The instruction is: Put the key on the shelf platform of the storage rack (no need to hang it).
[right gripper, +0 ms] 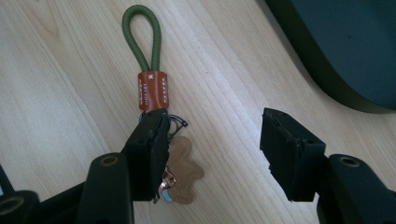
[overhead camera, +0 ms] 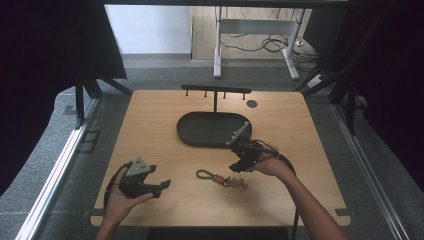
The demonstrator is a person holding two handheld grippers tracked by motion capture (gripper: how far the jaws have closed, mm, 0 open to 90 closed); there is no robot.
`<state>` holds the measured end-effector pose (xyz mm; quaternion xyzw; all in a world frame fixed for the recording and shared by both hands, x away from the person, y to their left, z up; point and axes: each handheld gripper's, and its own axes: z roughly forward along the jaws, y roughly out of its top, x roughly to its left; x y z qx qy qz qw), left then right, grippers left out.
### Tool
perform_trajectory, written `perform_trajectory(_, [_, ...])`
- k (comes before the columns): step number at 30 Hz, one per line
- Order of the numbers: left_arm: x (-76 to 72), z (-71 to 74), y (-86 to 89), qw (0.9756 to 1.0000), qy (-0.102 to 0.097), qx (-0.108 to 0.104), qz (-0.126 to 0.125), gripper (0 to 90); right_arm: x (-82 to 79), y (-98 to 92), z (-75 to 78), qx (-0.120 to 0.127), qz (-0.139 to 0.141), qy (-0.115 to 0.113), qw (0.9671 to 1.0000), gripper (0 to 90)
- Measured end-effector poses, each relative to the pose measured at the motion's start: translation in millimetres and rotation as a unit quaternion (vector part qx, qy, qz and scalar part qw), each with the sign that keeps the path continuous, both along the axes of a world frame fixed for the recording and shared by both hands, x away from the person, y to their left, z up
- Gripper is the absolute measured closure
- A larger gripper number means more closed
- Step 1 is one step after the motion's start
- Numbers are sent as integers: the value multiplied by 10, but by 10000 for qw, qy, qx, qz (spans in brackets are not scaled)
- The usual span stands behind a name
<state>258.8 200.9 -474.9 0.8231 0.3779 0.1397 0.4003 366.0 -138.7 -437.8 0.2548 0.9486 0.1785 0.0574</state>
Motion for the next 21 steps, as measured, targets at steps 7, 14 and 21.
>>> perform_trajectory(7, [1, -1, -6, 10000, 9, 18, -13, 243, 24, 159, -98, -73, 165, 83, 9998, 426])
perform_trajectory(14, [1, -1, -6, 10000, 8, 19, -29, 242, 26, 277, -182, -182, 279, 192, 9993, 427])
perform_trajectory(21, [3, 1, 5, 10000, 10, 16, -29, 242, 37, 339, -269, -195, 346, 271, 9988, 430])
